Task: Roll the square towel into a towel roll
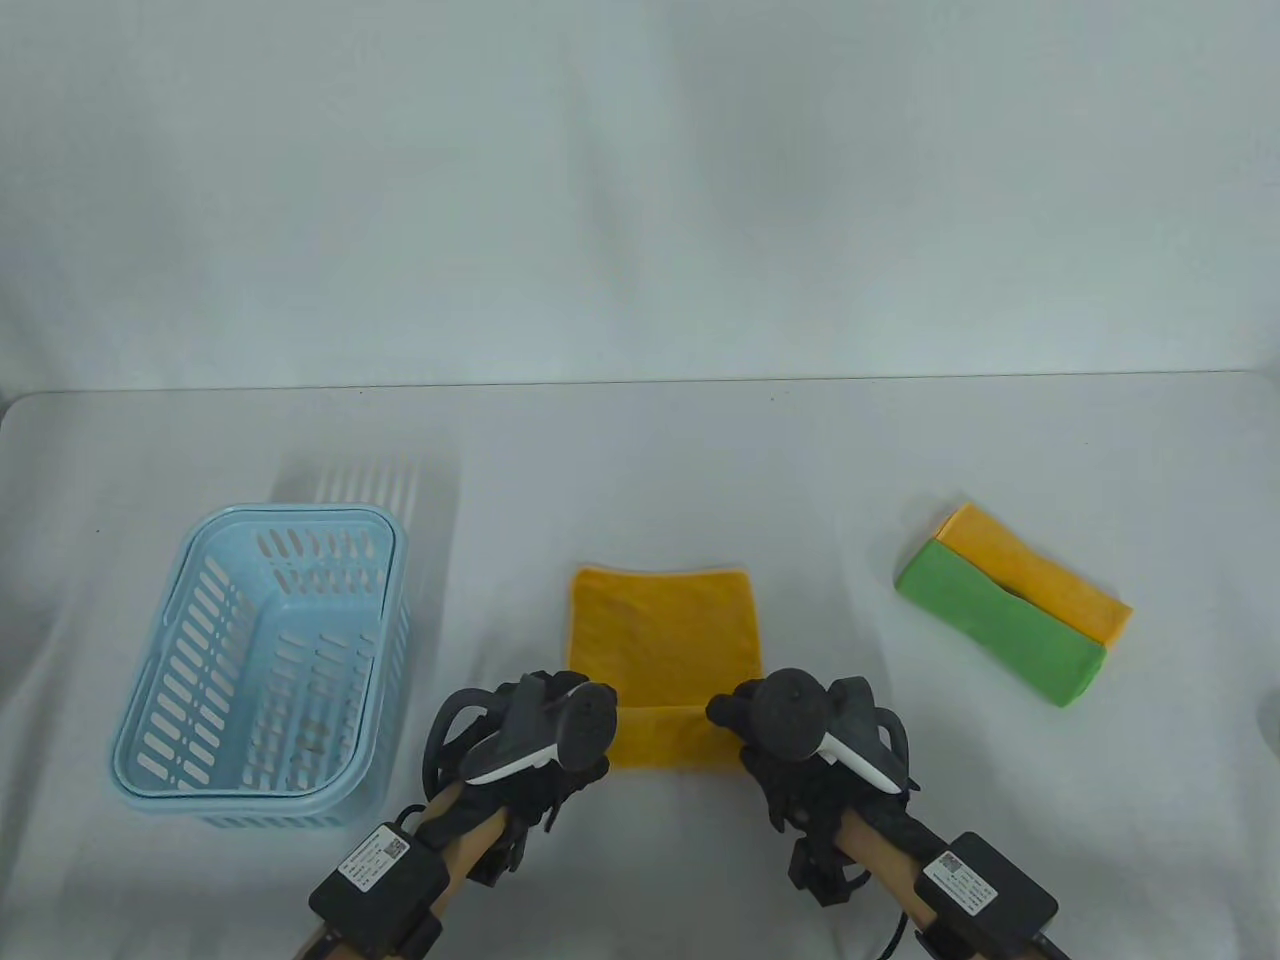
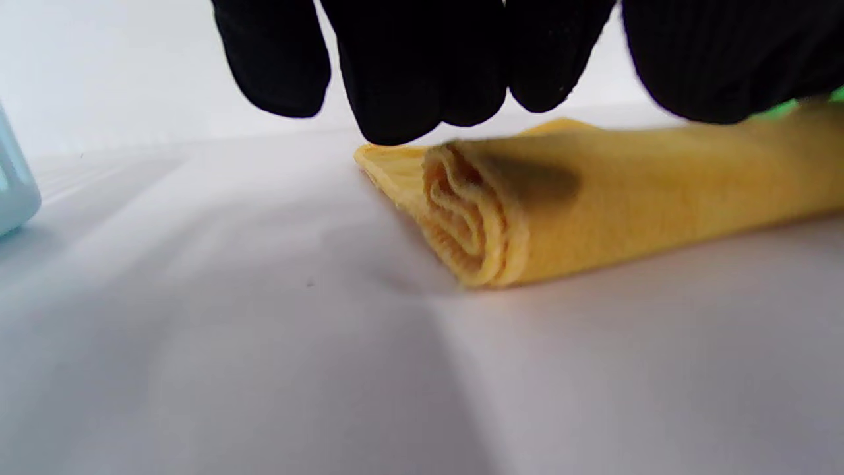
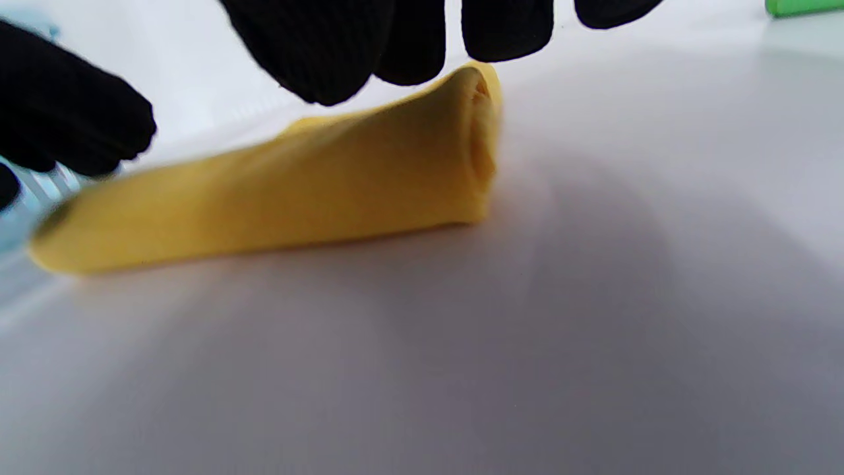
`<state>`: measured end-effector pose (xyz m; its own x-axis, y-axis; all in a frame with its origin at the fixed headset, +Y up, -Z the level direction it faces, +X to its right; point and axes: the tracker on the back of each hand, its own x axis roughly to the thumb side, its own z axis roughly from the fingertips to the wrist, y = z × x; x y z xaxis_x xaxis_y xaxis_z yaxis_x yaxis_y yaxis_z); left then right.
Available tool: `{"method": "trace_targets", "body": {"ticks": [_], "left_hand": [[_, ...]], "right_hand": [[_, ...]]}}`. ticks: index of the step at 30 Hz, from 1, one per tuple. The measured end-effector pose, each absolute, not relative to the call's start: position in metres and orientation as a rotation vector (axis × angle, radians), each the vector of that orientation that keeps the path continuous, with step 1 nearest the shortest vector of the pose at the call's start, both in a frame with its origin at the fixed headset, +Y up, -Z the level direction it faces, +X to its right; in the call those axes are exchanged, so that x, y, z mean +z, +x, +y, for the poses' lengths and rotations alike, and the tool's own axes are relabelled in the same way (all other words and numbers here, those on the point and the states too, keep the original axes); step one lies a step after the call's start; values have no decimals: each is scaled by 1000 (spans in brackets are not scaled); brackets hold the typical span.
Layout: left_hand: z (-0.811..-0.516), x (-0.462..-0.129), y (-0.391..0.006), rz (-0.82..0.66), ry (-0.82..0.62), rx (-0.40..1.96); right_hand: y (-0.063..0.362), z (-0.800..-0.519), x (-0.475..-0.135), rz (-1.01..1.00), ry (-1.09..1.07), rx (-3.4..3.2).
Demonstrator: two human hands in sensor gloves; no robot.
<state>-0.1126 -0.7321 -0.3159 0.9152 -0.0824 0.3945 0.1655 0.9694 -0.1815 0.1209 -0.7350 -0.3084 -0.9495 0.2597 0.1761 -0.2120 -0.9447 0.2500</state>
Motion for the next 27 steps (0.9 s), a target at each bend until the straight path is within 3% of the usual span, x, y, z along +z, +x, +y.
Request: {"method": "trace_targets", "body": {"ticks": [13, 21, 27], "left_hand": [[-760, -324, -109, -359, -316, -194], [-748, -326, -111, -344, -294, -137], [-743, -331, -124, -307, -357, 7]], "right_hand": [[119, -761, -317, 447, 257, 2967], [121, -757, -319, 373, 218, 2944], [132, -752, -324, 372, 146, 2787]]}}
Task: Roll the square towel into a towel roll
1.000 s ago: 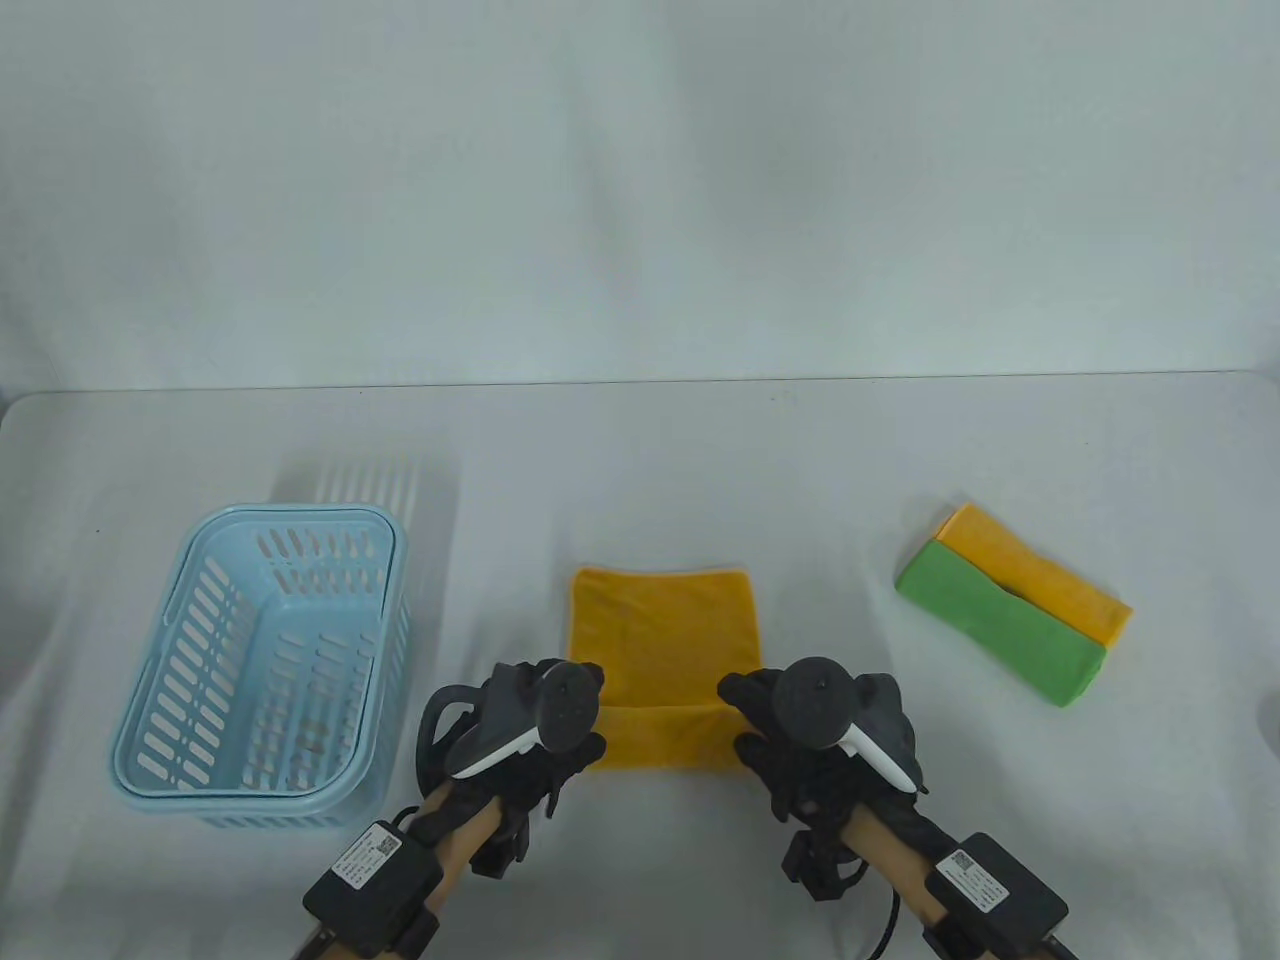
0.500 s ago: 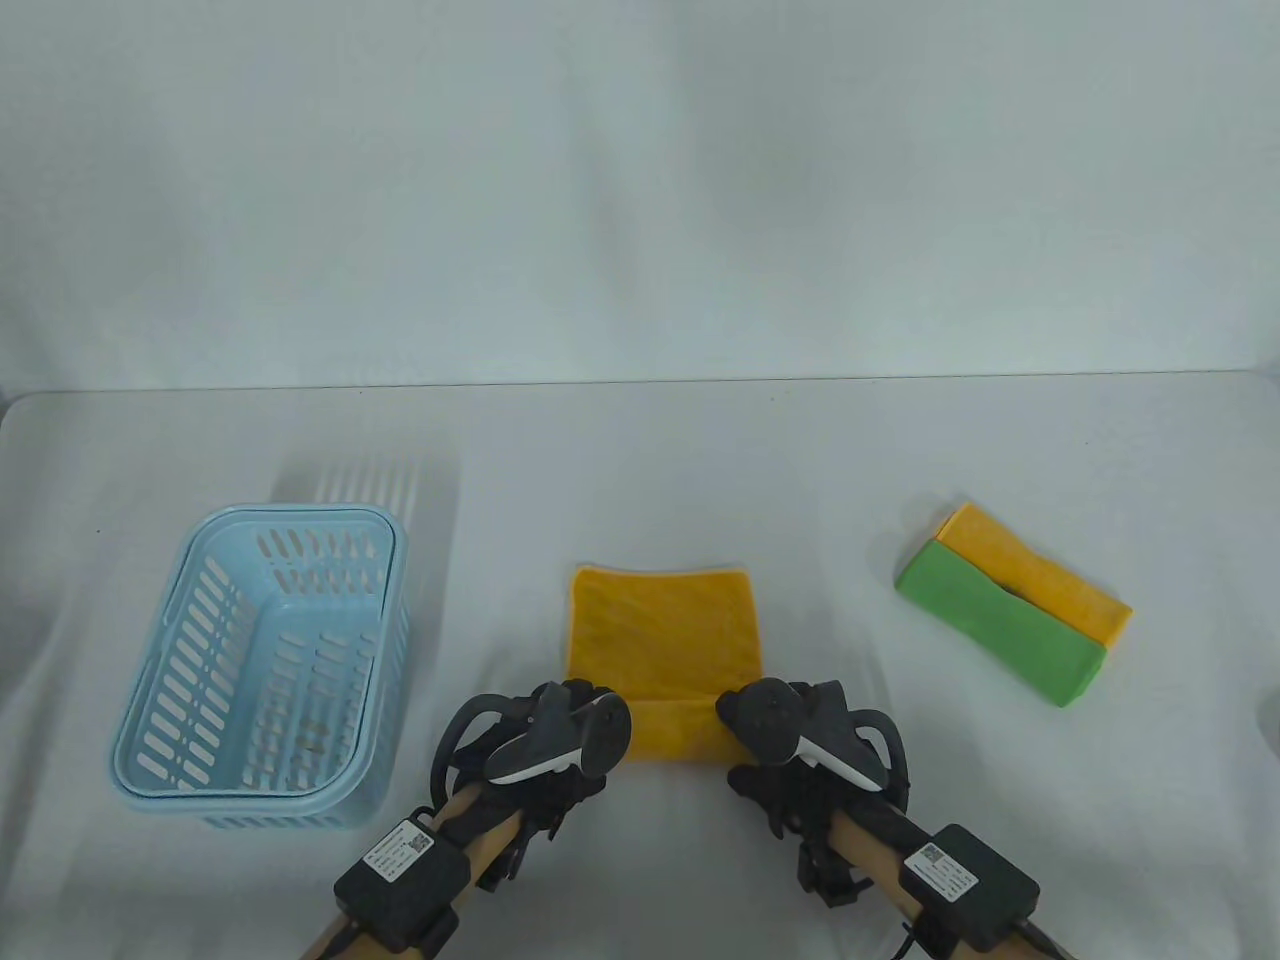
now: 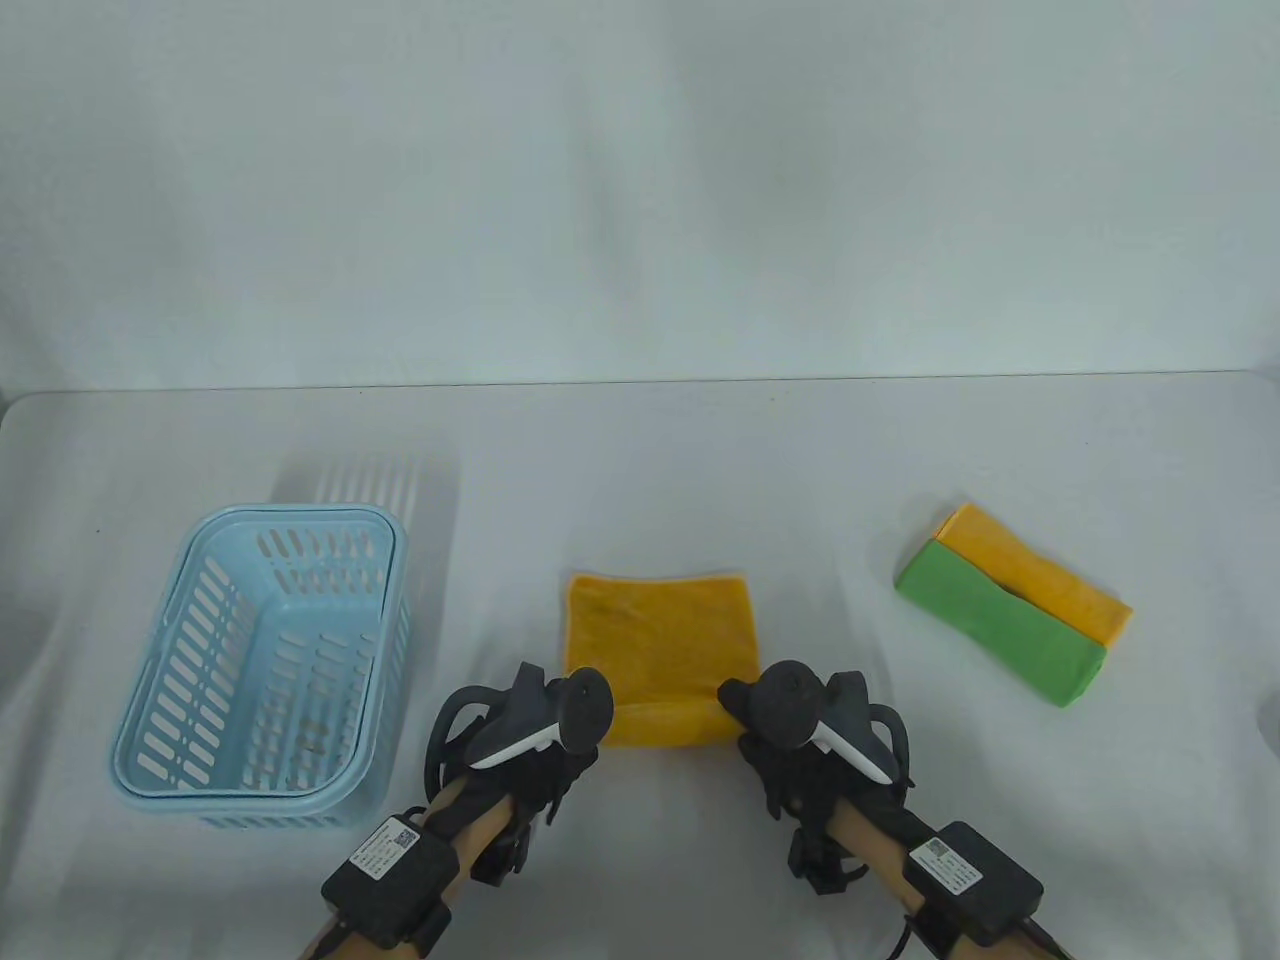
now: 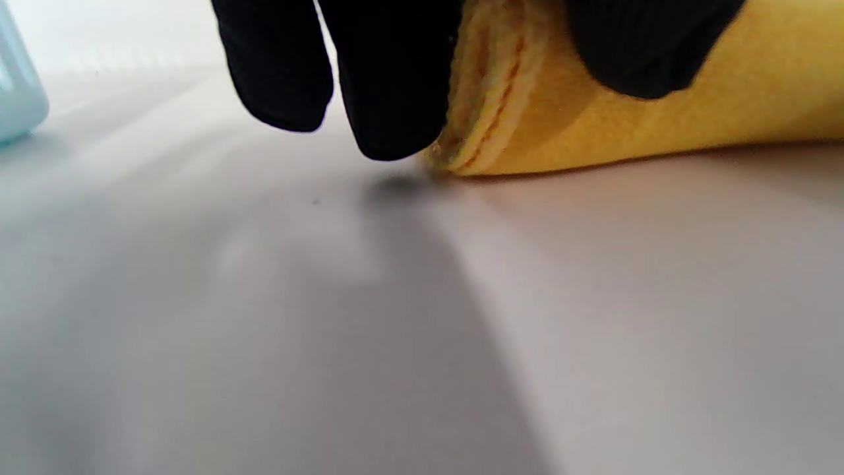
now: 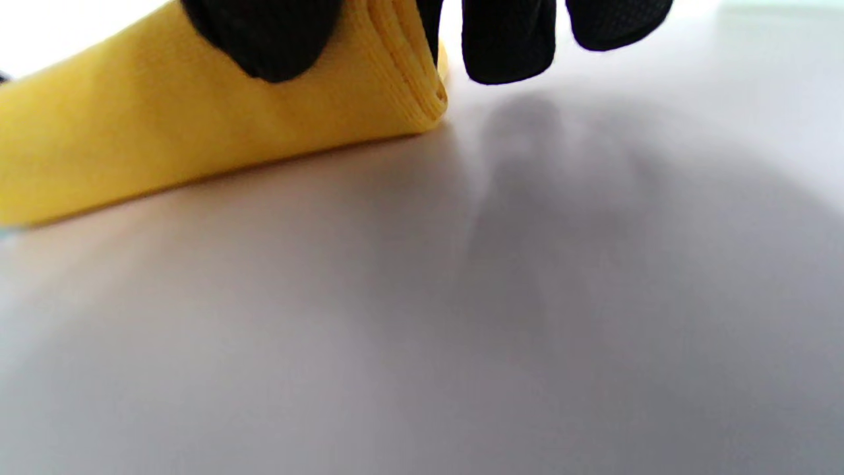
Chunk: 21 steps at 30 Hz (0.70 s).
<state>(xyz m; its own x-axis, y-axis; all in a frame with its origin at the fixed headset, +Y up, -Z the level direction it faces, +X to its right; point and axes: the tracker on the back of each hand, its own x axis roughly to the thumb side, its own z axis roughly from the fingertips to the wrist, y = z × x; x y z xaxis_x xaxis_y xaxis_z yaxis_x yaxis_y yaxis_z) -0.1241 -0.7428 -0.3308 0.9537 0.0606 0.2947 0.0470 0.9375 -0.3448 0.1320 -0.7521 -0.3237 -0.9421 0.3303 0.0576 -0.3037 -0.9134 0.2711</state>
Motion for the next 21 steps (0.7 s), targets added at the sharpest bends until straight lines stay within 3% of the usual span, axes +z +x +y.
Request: {"method": "trace_targets", "body": {"ticks": [8, 16, 21], "left_hand": [[-733, -336, -136, -250, -359, 122], [-739, -339, -145, -177, -484, 239], [-740, -340, -147, -119, -384, 154]], "right_hand": [[142, -748, -327, 364, 39, 2662], [152, -753, -330, 410, -92, 2555], [157, -756, -334, 347, -161, 2556]]}}
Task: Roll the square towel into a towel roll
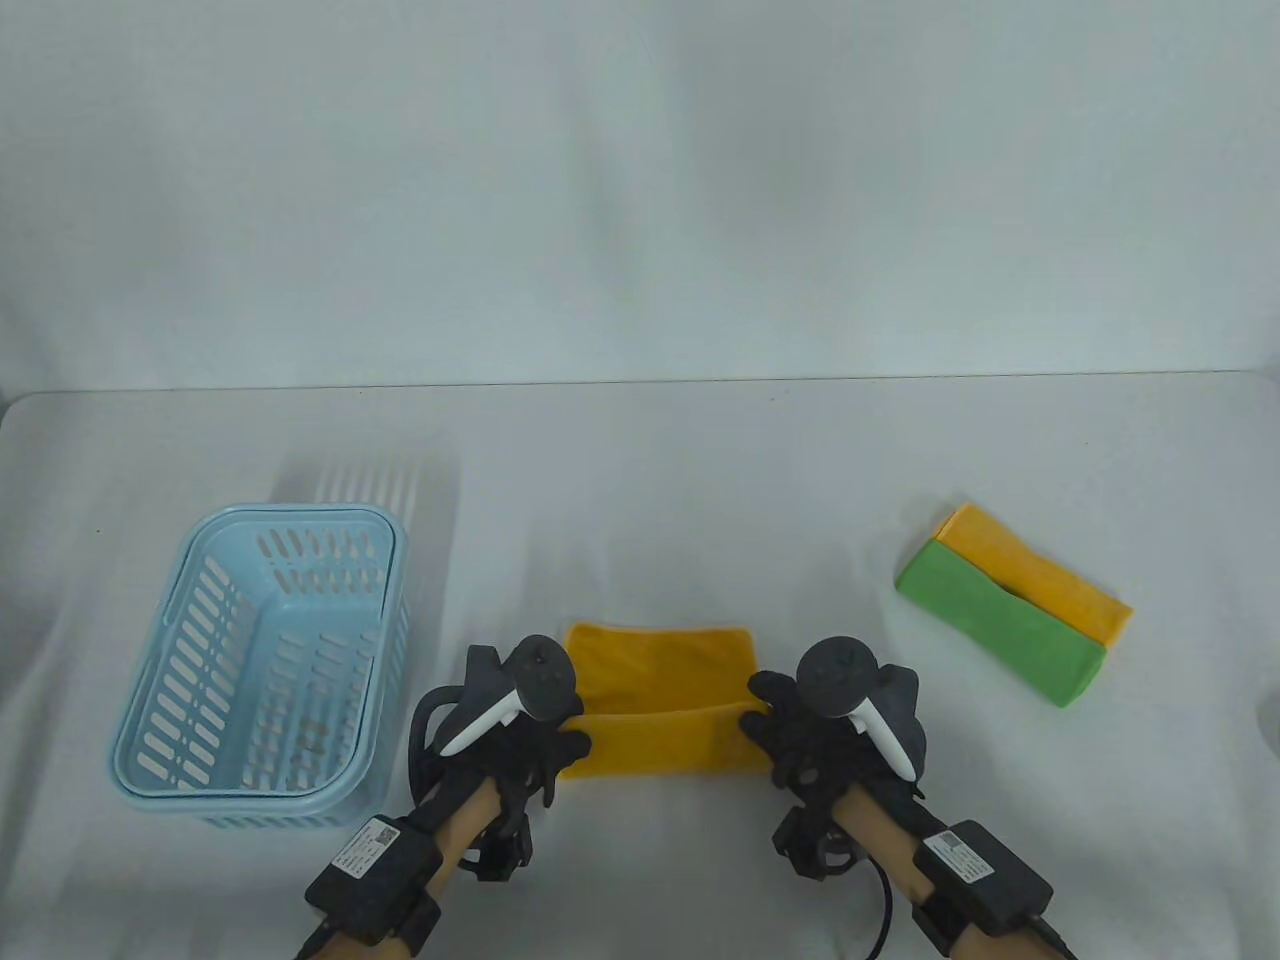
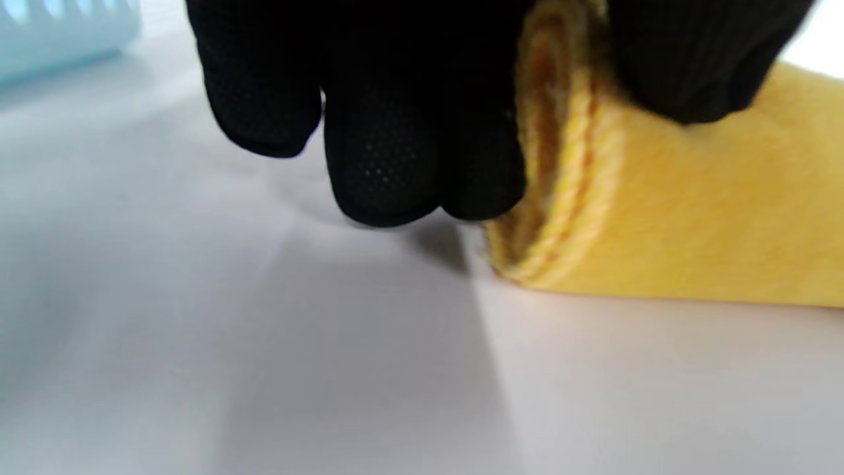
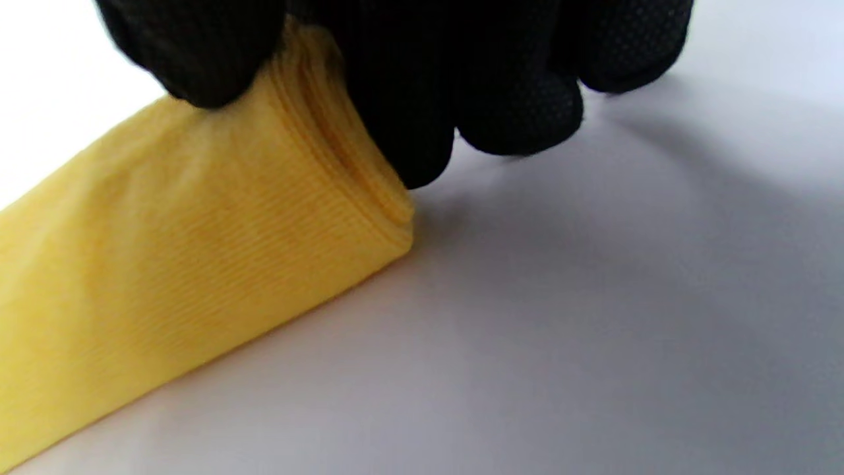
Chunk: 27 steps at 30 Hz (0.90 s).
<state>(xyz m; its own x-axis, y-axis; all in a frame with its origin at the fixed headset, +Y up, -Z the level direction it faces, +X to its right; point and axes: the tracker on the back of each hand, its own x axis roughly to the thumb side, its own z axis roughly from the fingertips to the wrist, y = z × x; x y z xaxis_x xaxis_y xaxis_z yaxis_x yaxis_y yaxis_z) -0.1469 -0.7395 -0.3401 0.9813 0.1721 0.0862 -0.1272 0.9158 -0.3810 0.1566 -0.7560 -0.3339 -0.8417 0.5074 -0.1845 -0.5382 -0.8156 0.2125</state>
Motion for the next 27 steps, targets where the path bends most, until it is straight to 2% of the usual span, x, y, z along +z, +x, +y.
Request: {"method": "trace_targets", "body": {"ticks": [11, 15, 19, 22, 27], "left_hand": [[-734, -341, -152, -80, -270, 135], [-724, -334, -146, -122, -216, 104], [-717, -325, -133, -219, -168, 56], [-720, -320, -123, -320, -187, -2], [-737, -320, -114, -344, -239, -98]], "right_hand": [[172, -748, -336, 299, -211, 2484], [163, -737, -329, 245, -101, 2522], [144, -731, -320, 263, 140, 2568], [132, -732, -316, 315, 228, 2658], [124, -745, -315, 374, 254, 2809]]}}
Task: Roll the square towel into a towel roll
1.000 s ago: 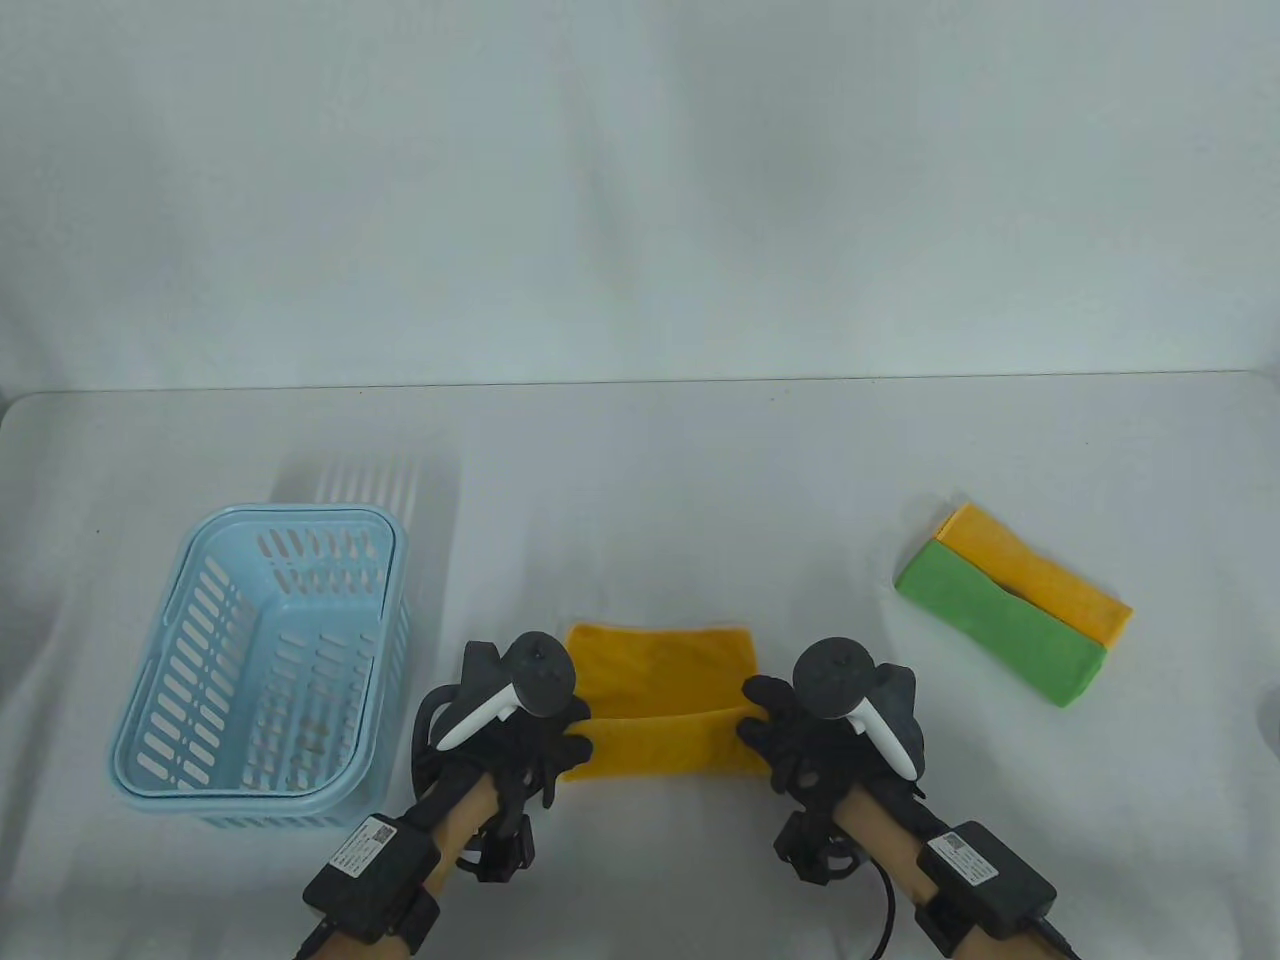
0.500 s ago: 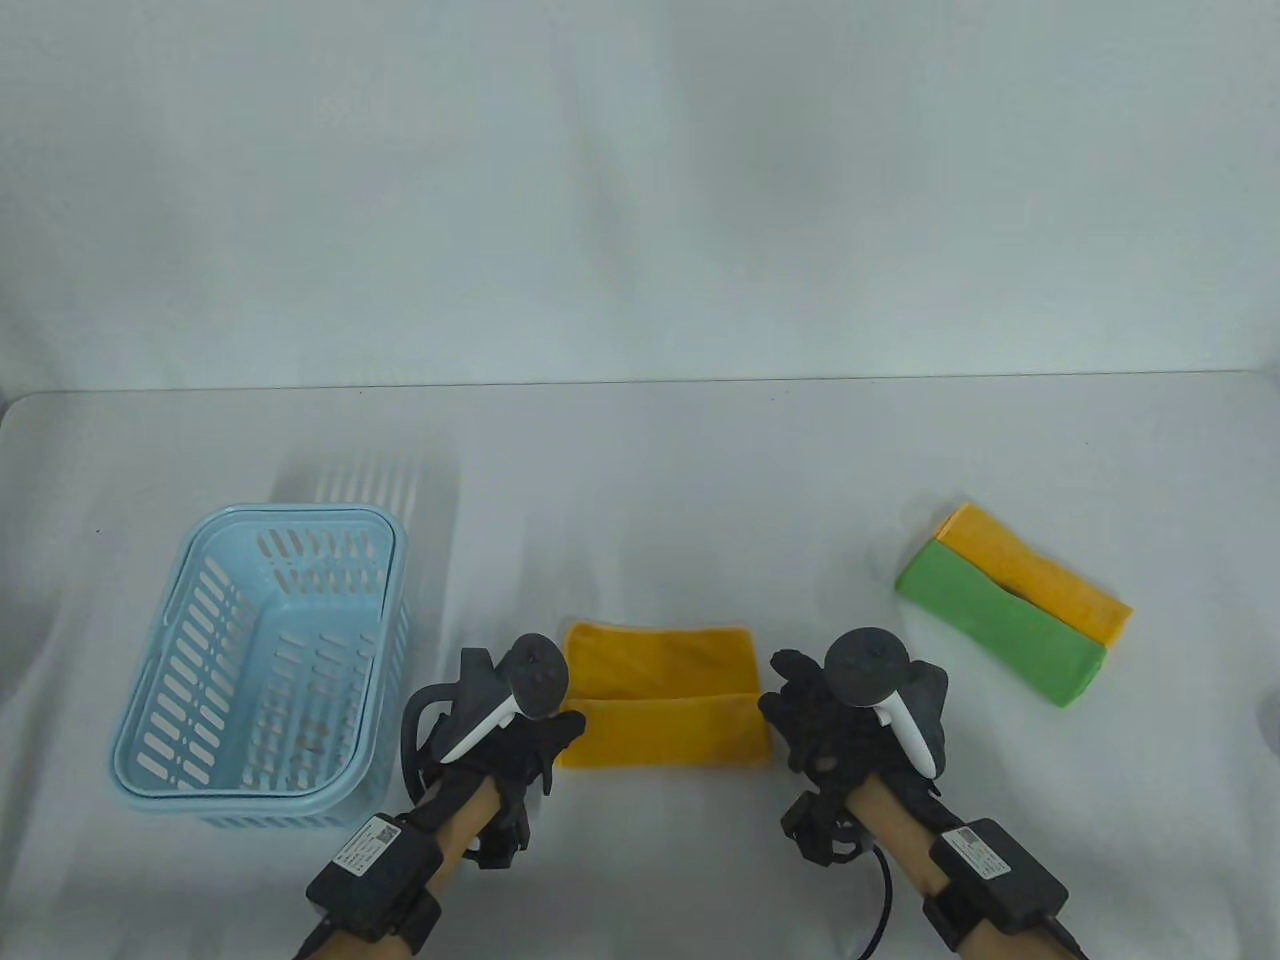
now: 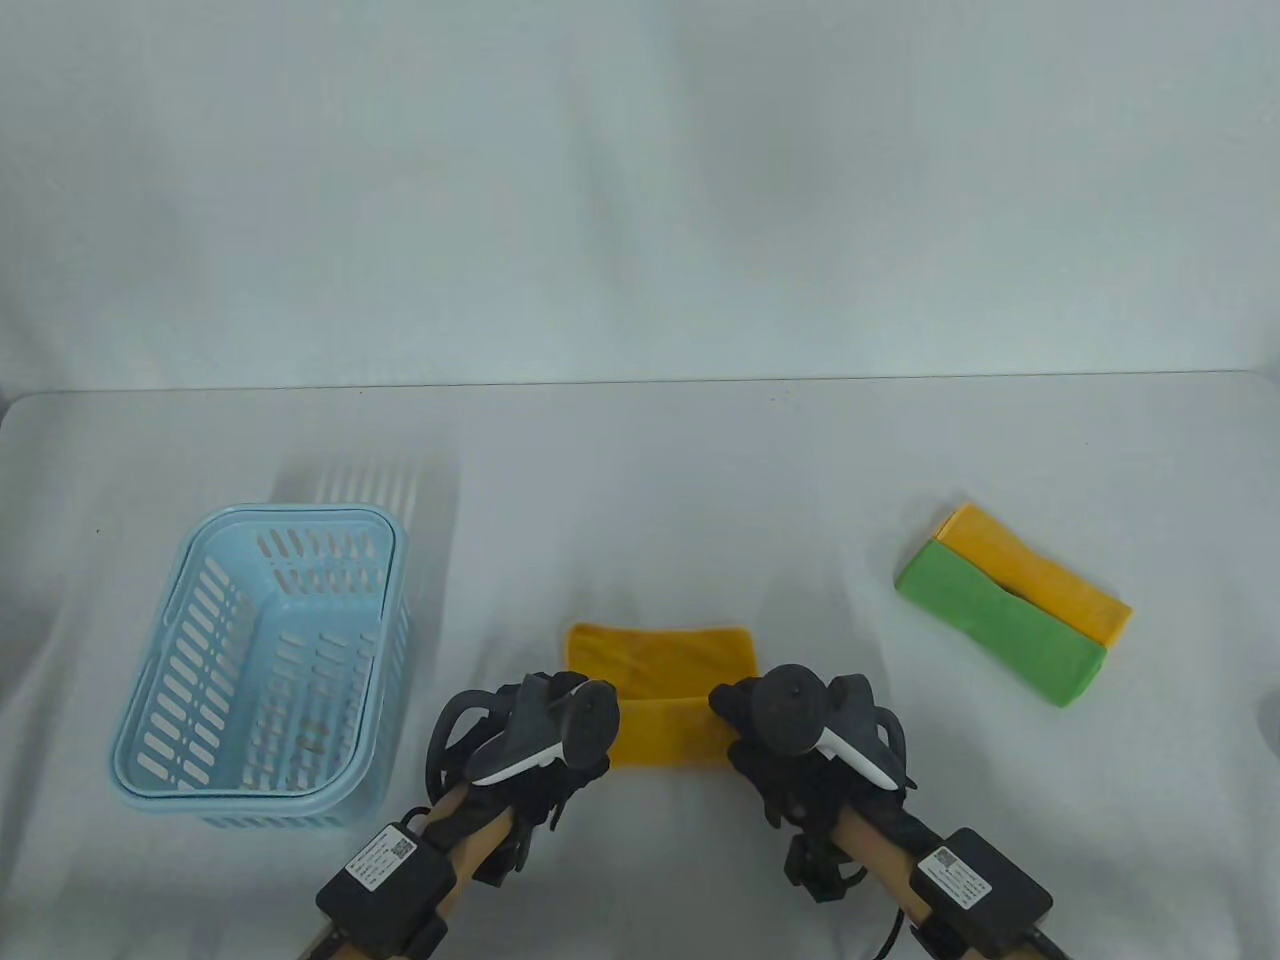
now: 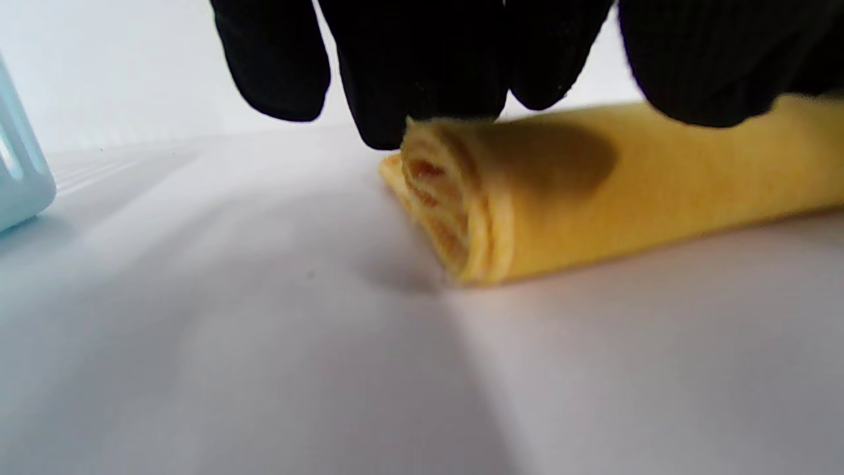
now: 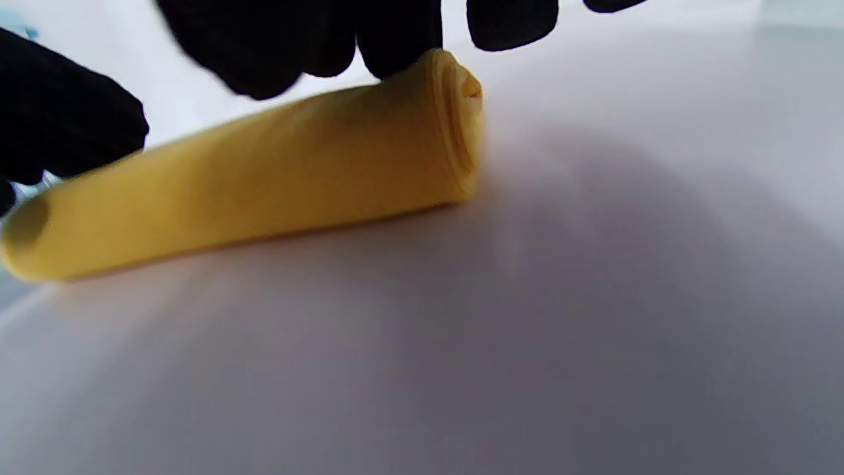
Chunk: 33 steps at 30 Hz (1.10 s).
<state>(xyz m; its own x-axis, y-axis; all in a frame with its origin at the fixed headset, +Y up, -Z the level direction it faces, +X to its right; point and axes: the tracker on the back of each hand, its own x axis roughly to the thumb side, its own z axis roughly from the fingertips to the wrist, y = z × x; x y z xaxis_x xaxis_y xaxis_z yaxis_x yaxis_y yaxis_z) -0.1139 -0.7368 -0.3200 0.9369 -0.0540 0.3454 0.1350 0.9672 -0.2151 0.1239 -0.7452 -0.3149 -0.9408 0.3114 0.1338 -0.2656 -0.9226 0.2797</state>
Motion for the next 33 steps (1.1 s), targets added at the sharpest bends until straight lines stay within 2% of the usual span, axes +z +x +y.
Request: {"method": "trace_targets", "body": {"ticks": [11, 17, 25, 29, 33], "left_hand": [[-760, -327, -112, -337, -302, -172], [-758, -328, -113, -324, -302, -154], [-744, -333, -126, -300, -381, 59], [-743, -337, -138, -238, -447, 250], [-741, -339, -144, -164, -440, 308]], "right_hand": [[118, -766, -319, 456, 212, 2933], [119, -764, -321, 385, 194, 2923], [127, -753, -324, 385, 184, 2792], [140, -751, -327, 411, 65, 2630], [149, -749, -329, 408, -66, 2509]]}}
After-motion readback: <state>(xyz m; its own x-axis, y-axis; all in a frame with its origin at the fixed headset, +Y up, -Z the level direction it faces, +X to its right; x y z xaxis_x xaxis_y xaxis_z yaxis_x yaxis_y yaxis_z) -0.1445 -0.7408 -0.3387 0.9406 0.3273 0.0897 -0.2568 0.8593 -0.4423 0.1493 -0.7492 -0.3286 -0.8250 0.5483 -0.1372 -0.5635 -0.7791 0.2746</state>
